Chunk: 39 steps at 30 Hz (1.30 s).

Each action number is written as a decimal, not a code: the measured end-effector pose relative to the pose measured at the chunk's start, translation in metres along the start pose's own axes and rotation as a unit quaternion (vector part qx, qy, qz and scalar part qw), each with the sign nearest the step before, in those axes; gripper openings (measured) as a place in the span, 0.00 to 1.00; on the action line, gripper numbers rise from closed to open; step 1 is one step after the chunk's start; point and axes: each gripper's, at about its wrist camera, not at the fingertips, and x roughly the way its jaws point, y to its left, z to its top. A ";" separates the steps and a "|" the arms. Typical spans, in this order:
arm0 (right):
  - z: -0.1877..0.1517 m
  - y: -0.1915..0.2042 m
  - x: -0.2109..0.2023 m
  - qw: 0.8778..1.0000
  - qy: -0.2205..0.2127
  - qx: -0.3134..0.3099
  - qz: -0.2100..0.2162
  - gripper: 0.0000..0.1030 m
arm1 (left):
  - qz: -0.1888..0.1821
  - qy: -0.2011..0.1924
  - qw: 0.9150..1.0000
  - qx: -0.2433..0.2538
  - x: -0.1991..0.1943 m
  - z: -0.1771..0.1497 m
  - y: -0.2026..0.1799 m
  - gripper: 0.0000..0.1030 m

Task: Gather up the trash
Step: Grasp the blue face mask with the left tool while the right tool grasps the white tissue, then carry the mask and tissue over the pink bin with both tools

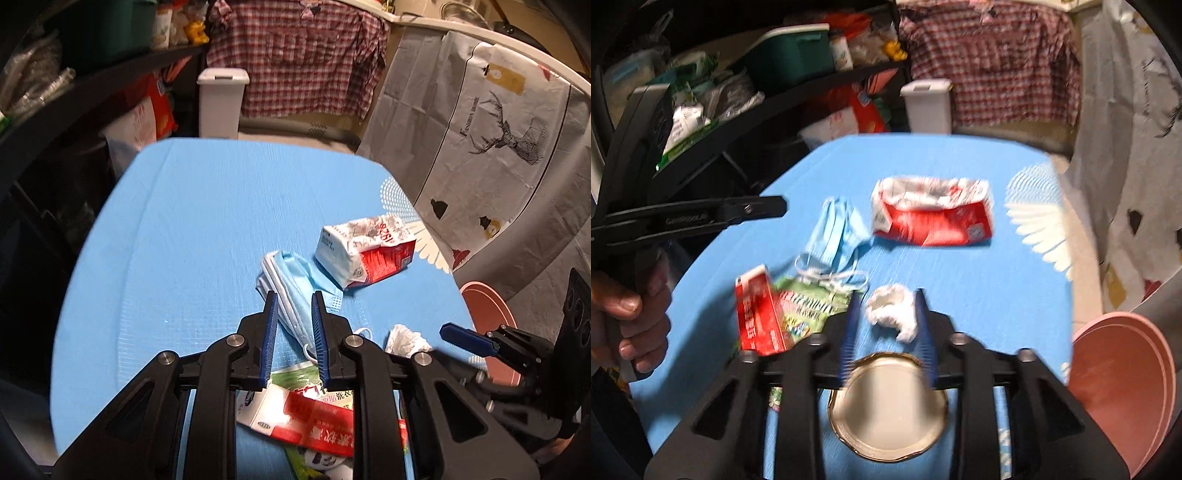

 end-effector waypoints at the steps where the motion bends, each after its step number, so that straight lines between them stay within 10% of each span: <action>1: -0.001 0.001 0.004 1.000 0.006 -0.003 0.001 0.38 | -0.002 0.005 1.000 -0.001 0.005 0.000 0.000 0.19; 12: -0.007 0.002 0.022 0.999 0.031 -0.021 -0.016 0.23 | 0.004 0.047 0.999 0.011 0.034 -0.009 -0.008 0.29; 16: -0.007 0.001 0.021 0.999 0.031 -0.024 -0.012 0.10 | 0.008 0.051 0.999 0.010 0.035 -0.010 -0.008 0.10; 39: 0.005 0.003 -0.048 0.998 -0.060 -0.014 -0.017 0.08 | 0.030 -0.035 0.998 0.035 -0.033 0.000 -0.033 0.02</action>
